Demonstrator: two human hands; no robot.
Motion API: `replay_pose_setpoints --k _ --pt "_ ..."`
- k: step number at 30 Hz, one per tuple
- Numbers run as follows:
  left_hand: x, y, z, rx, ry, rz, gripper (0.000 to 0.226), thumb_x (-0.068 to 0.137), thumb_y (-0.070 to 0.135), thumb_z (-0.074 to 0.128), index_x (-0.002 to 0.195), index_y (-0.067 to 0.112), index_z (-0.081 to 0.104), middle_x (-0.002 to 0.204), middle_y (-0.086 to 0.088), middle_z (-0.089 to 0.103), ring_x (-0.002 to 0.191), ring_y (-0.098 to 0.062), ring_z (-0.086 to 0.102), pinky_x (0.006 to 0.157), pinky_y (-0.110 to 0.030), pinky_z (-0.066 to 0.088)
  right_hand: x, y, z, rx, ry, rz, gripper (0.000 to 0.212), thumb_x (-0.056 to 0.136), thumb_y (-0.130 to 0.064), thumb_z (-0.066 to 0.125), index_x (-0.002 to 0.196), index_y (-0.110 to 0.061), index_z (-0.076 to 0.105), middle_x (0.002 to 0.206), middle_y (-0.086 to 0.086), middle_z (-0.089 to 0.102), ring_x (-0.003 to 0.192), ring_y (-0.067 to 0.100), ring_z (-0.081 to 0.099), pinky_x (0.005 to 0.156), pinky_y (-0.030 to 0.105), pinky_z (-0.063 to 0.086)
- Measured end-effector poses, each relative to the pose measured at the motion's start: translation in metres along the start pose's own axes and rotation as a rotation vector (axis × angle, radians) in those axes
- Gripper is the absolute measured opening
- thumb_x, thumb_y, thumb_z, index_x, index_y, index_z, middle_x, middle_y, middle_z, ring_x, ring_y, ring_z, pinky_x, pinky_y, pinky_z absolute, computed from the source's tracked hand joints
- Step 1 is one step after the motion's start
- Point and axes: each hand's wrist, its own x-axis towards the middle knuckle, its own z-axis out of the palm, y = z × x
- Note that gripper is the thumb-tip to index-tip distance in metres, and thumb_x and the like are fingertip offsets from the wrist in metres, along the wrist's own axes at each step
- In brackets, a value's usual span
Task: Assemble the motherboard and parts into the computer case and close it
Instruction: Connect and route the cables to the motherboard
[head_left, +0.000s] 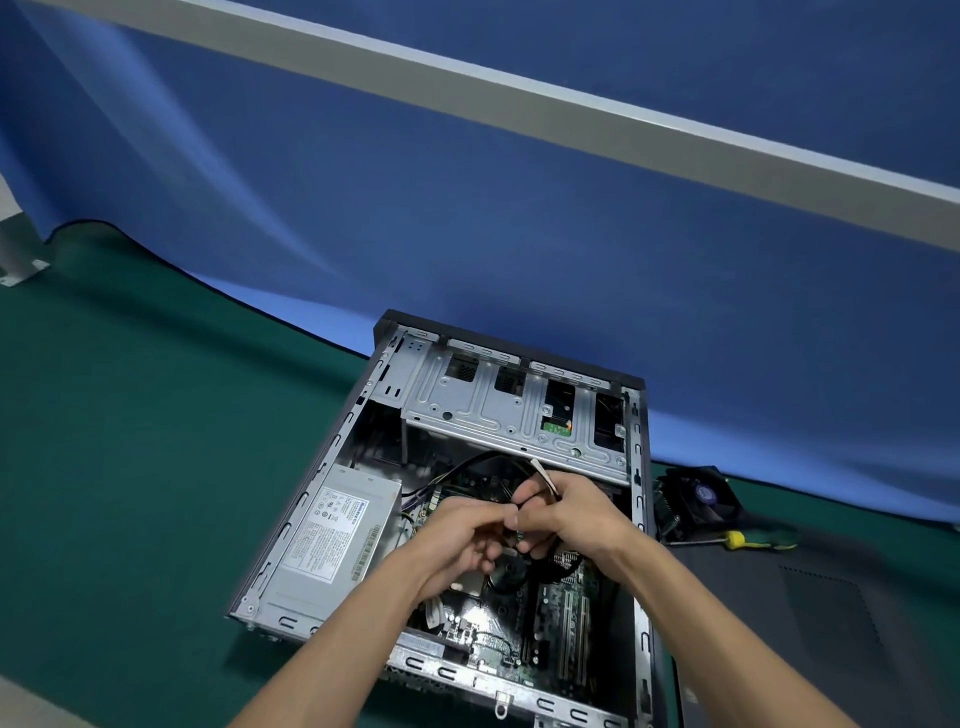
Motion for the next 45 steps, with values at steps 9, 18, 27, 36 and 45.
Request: replay_pose_setpoints --k 9,18,27,36,45 --pt "0.005 0.003 -0.002 -0.206 0.044 0.080 0.013 0.087 0.006 0.059 0.092 -0.004 0.064 0.067 -0.008 0.062 0.045 -0.009 0.045 0.040 -0.020 0.037 -0.003 0.002 -0.004 0.073 0.013 -0.063 0.017 0.080 0.009 0.068 0.089 -0.001 0.057 0.060 0.004 0.065 0.052 0.018 0.064 0.048 0.026 0.053" --pt "0.004 0.003 -0.005 -0.126 0.071 0.078 0.017 0.087 0.018 0.064 0.089 0.001 0.065 0.069 -0.005 0.052 0.046 -0.009 0.042 0.041 -0.020 0.039 0.008 0.000 0.011 -0.072 0.170 -0.127 0.028 0.078 0.000 0.075 0.080 -0.008 0.048 0.060 0.004 0.056 0.040 0.018 0.054 0.040 0.024 0.044" --pt "0.004 -0.005 -0.005 0.371 0.031 0.083 0.029 0.091 0.026 0.061 0.090 -0.002 0.070 0.046 -0.004 0.044 0.036 -0.009 0.039 0.042 -0.021 0.039 0.007 0.009 0.005 -0.620 0.143 -0.130 0.029 0.075 -0.014 0.074 0.080 -0.019 0.046 0.075 0.001 0.061 0.064 0.016 0.061 0.059 0.030 0.043" --pt "0.020 -0.003 0.001 0.555 0.180 0.072 0.012 0.083 0.011 0.071 0.078 0.002 0.065 0.061 -0.018 0.065 0.043 -0.021 0.054 0.042 -0.027 0.042 -0.009 0.004 -0.021 -0.835 0.391 -0.228 0.025 0.079 -0.035 0.064 0.102 -0.035 0.052 0.087 -0.018 0.057 0.081 0.004 0.055 0.066 0.027 0.043" --pt "0.057 0.007 0.024 1.171 0.542 0.222 0.006 0.082 0.012 0.066 0.077 0.016 0.064 0.080 -0.003 0.069 0.076 -0.022 0.065 0.065 -0.031 0.050 -0.002 0.042 -0.040 -0.962 0.770 -0.371 0.034 0.094 -0.037 0.048 0.119 -0.014 0.055 0.113 0.003 0.058 0.105 0.022 0.043 0.090 0.035 0.032"
